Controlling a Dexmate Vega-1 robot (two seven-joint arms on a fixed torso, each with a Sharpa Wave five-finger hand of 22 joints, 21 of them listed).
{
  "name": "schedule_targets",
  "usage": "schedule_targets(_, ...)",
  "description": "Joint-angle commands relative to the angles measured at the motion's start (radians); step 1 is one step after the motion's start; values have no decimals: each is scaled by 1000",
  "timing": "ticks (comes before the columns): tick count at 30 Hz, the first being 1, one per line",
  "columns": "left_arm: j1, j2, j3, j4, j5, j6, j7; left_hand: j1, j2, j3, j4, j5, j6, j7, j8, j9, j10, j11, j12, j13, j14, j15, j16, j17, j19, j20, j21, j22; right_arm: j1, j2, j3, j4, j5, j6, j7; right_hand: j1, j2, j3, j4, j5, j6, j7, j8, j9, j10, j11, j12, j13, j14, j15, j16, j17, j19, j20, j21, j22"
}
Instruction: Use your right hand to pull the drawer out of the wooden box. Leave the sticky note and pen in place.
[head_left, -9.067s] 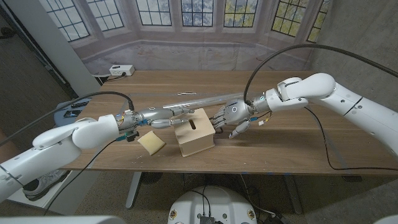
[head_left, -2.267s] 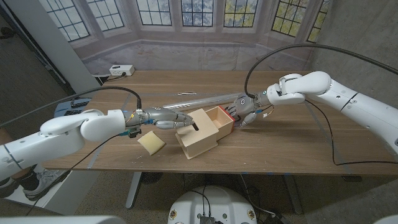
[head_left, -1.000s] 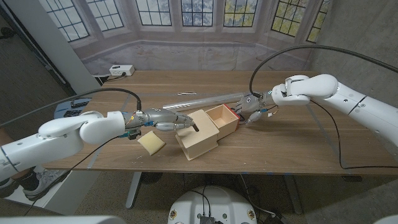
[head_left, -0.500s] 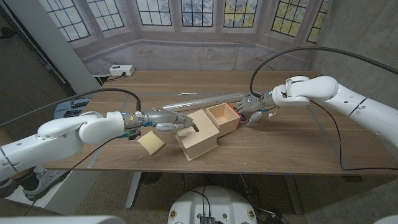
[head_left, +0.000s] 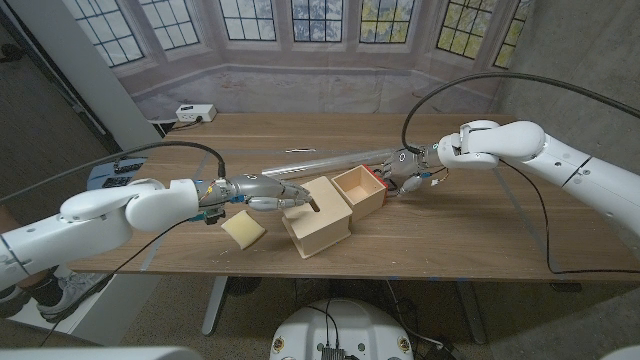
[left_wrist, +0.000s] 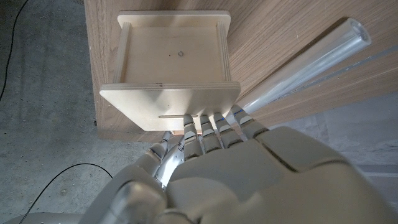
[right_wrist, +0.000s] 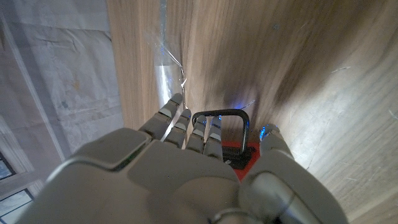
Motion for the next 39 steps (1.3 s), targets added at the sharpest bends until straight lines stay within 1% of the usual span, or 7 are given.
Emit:
schedule_targets(1, -15, -11, -3, 9, -1, -14, -1, 3, 6, 4, -4, 4, 3, -6, -3, 3, 5, -3, 0, 5, 2, -2, -1, 1, 4, -8, 5, 2, -14, -15, 23, -37, 7, -19, 16, -5, -2, 8, 2, 9, 9, -1, 5, 1, 8, 4, 8, 4, 5, -66, 4, 4, -3, 0, 4, 1)
schedule_targets(12, -16, -19, -9, 12, -5, -16, 1, 5, 6, 6, -6, 4, 0, -8, -5, 3, 3, -6, -2, 5, 2, -3, -1, 1, 6, -7, 5, 2, -26, -28, 49, -74, 15, -21, 32, -7, -2, 9, 2, 9, 11, 0, 5, 1, 10, 6, 8, 4, 6, -67, 4, 4, 0, 0, 5, 1)
schedule_targets(18, 6, -20, -33, 10, -25, -10, 14, 7, 6, 8, -8, 4, 0, -8, -5, 3, 3, -5, -3, 5, 1, -4, -2, 0, 8, -7, 6, 2, -37, -30, 65, -89, 28, -34, 41, -8, -3, 10, 2, 9, 11, -1, 5, 1, 10, 6, 8, 4, 6, -67, 4, 4, 1, 1, 5, 1)
schedule_targets(22, 20, -24, -52, 8, -40, -4, 23, 8, 6, 10, -8, 4, 1, -7, -5, 3, 3, -4, -3, 5, 2, -4, -2, 0, 10, -7, 6, 2, -47, -23, 81, -92, 78, -53, 66, -9, -3, 10, 2, 9, 11, -1, 5, 1, 9, 6, 8, 4, 6, -67, 4, 4, 1, 1, 5, 1)
schedule_targets(25, 29, -34, -65, 11, -56, -3, 30, 9, 6, 10, -9, 4, 0, -7, -5, 3, 3, -3, -3, 5, 2, -4, -2, 0, 10, -6, 6, 2, -57, -22, 90, -100, 89, -63, 60, -10, -3, 10, 3, 9, 11, -1, 5, 1, 10, 6, 8, 4, 7, -67, 4, 4, 1, 1, 5, 1)
schedule_targets(30, 25, -48, -71, 20, -72, -10, 30, 10, 6, 12, -9, 4, 1, -6, -5, 3, 3, -1, -4, 5, 3, -2, -2, 0, 11, -6, 6, 1, -66, -16, 101, -109, 108, -84, 69, -11, -3, 10, 3, 9, 13, -1, 5, 1, 11, 5, 8, 4, 7, -66, 4, 4, 3, 2, 6, 1)
schedule_targets(39, 25, -77, -86, 29, -94, -19, 39, 12, 6, 14, -10, 4, 1, -6, -5, 3, 5, -3, -4, 5, 4, -1, -2, 0, 12, -6, 6, 1, -90, -21, 121, -128, 112, -130, 69, -12, -4, 11, 2, 9, 13, -2, 5, 1, 13, 8, 9, 4, 9, -66, 4, 4, 3, 2, 6, 1)
